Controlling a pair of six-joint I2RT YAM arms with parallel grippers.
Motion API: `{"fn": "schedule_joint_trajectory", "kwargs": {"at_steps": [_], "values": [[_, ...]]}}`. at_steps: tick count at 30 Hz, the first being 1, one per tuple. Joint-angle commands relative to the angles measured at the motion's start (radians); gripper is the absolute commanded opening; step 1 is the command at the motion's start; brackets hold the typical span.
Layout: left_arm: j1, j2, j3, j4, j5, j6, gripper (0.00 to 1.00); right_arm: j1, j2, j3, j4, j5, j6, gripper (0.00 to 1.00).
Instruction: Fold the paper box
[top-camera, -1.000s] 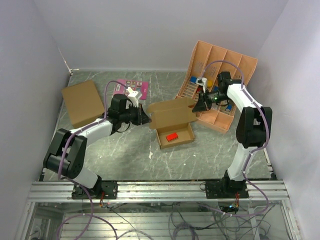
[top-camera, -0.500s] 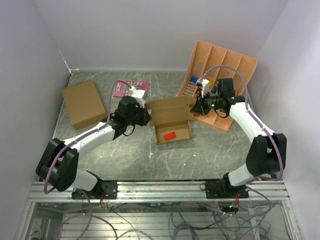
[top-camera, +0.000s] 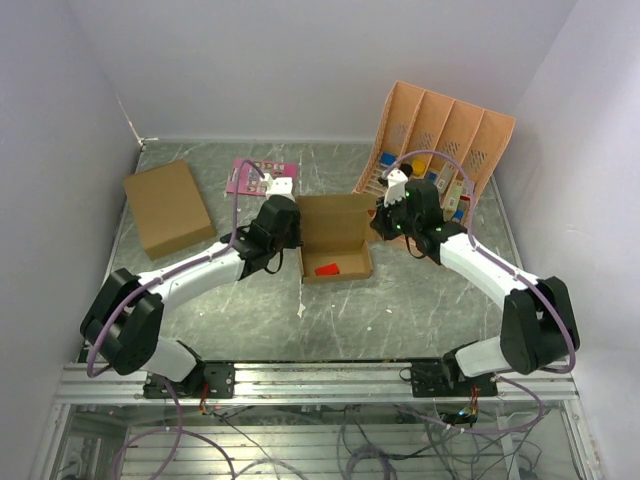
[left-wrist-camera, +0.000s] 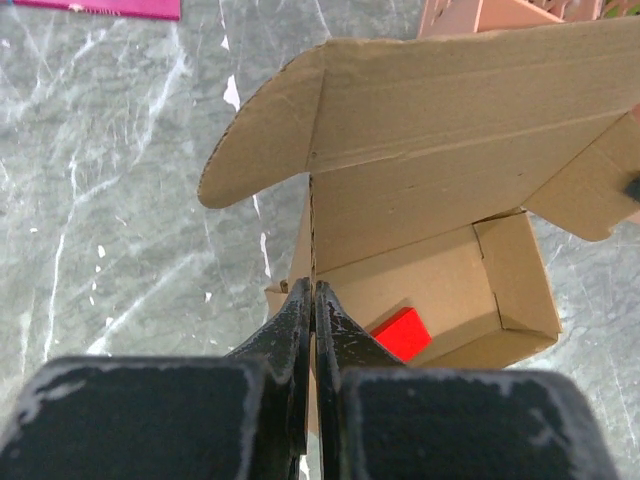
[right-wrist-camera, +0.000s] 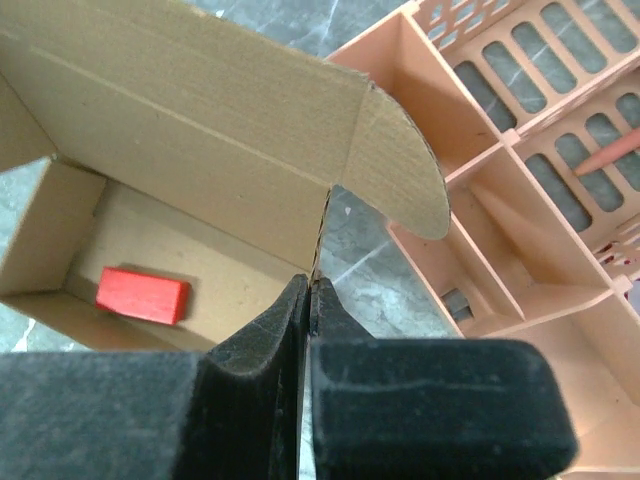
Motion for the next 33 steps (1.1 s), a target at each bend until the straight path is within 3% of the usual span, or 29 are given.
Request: {"fn": "schedule_joint_trajectory", "kwargs": {"at_steps": [1,12,20,33], "values": [[-0.062,0.008,0.039,0.037,-0.139,-0.056,0.07,0.044,-0.076,-0.054,0.145,0.110,0.086,0.00],[-0.084,-0.012,0.005,0.157,-0.275,0.056,0.07,0.112,-0.099,-0.156,0.418,0.156,0.122,0.00],[-0.086,-0.010,-0.091,0.332,-0.281,0.111,0.07,0.119,-0.096,-0.301,0.666,0.187,0.140,0.00],[-0.093,-0.046,-0.217,0.459,-0.273,0.124,0.07,0.189,-0.089,-0.399,0.785,0.283,0.186,0.00]]}}
